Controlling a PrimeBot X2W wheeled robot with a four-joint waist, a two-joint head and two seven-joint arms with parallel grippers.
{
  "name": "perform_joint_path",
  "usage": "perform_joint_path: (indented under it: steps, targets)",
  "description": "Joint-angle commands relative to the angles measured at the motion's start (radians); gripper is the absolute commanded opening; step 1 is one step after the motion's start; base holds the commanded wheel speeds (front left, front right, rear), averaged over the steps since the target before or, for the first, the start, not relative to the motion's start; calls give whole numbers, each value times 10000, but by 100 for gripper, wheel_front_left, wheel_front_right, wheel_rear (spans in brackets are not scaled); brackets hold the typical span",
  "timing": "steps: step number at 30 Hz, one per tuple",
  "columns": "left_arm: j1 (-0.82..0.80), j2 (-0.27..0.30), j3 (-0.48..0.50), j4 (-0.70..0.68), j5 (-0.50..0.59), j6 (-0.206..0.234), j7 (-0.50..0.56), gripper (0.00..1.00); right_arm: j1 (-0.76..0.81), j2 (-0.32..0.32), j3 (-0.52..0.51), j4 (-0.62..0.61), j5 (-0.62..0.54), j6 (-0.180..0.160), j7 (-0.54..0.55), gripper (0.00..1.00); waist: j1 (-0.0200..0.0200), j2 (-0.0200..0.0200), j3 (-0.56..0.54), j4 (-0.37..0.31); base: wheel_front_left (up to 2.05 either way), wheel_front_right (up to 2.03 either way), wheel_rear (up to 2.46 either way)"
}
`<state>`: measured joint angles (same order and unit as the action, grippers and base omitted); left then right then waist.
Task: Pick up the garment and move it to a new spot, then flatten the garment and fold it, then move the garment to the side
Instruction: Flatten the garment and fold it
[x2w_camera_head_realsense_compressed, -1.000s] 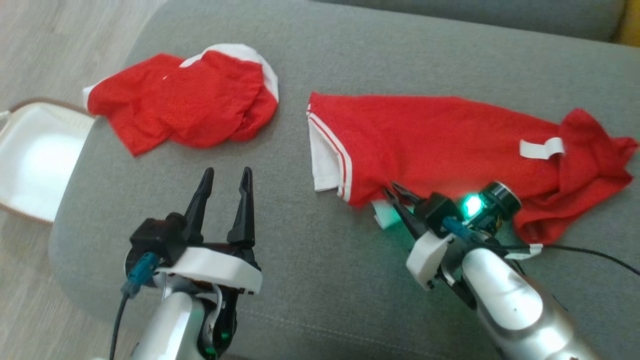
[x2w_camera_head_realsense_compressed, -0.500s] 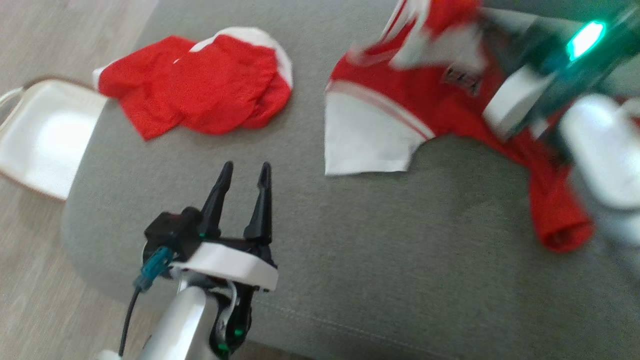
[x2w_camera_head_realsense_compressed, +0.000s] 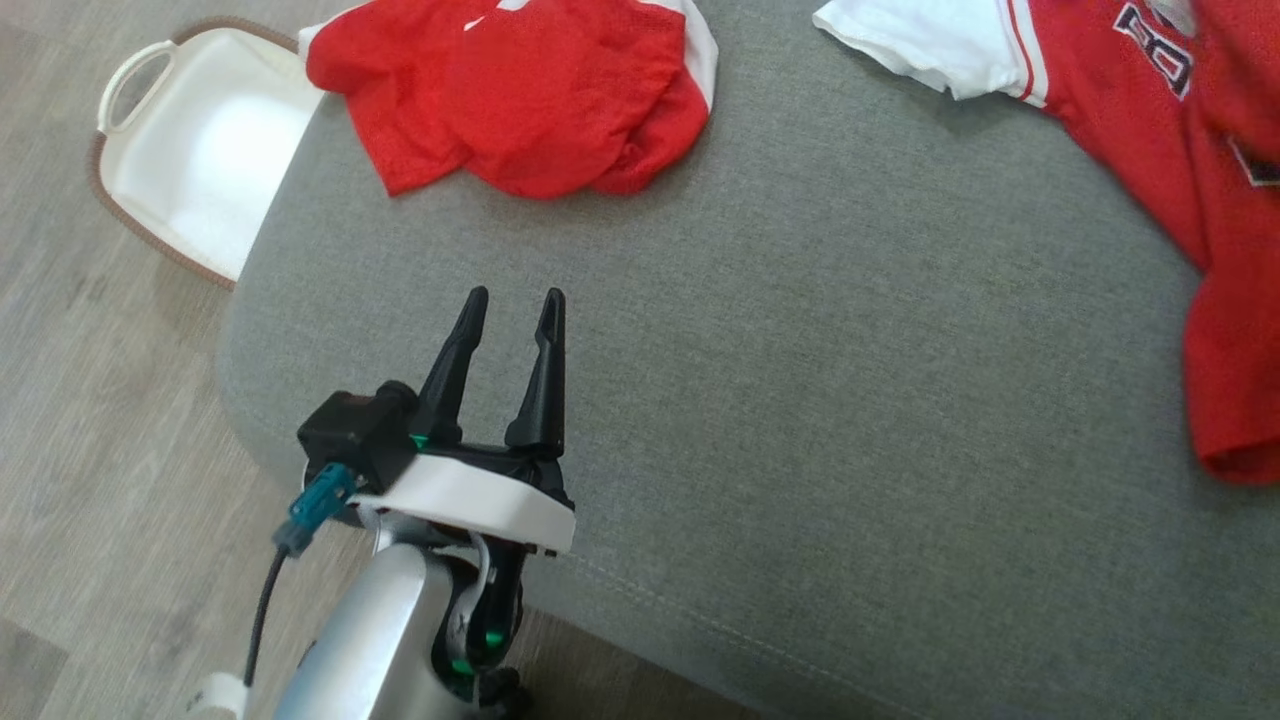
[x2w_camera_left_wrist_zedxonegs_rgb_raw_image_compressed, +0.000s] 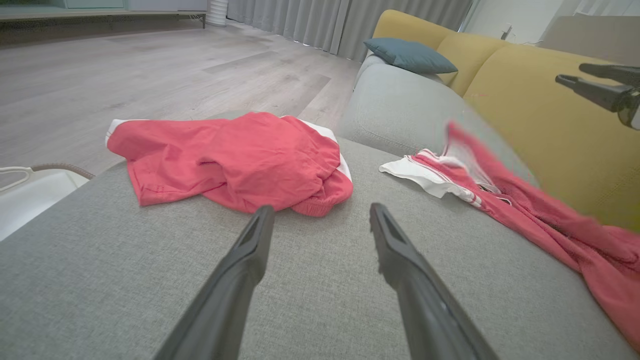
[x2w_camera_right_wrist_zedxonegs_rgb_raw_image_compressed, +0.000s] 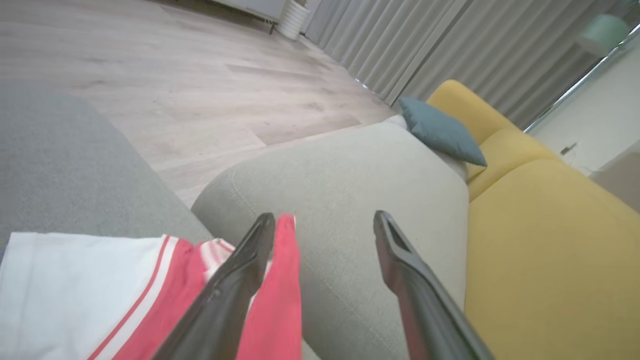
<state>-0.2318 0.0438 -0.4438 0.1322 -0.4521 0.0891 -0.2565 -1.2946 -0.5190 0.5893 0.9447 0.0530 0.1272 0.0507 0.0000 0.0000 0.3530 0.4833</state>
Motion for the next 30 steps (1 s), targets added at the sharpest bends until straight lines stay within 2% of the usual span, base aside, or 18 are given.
perform_joint_path:
  steps: [1,5,11,17,23,30]
  targets:
    - [-404,64,359,-327,11,56,-53,100,-120,385,198,132,11,35,-269,100,0,0,-54,-184,0,0,0]
    - [-443,64,474,-297,111,21,-53,100,-103,685,194,646,54,35,-683,100,0,0,-200,-521,0,0,0]
    - [-523,64,808,-248,419,-70,-53,100,201,1470,-260,1260,266,35,-1829,100,0,0,-663,-1409,0,0,0]
    - [-446,64,1229,-221,740,-193,-53,100,1208,2288,-880,1287,704,35,-2872,100,0,0,-1429,-2331,0,0,0]
    - [-209,64,1642,-224,1048,-298,-53,100,2809,3082,-1591,235,1109,35,-3108,100,0,0,-2260,-3292,0,0,0]
    - [157,64,1863,-187,1240,-369,-53,100,5643,3807,-2849,-2577,758,35,-3122,100,0,0,-2979,-4046,0,0,0]
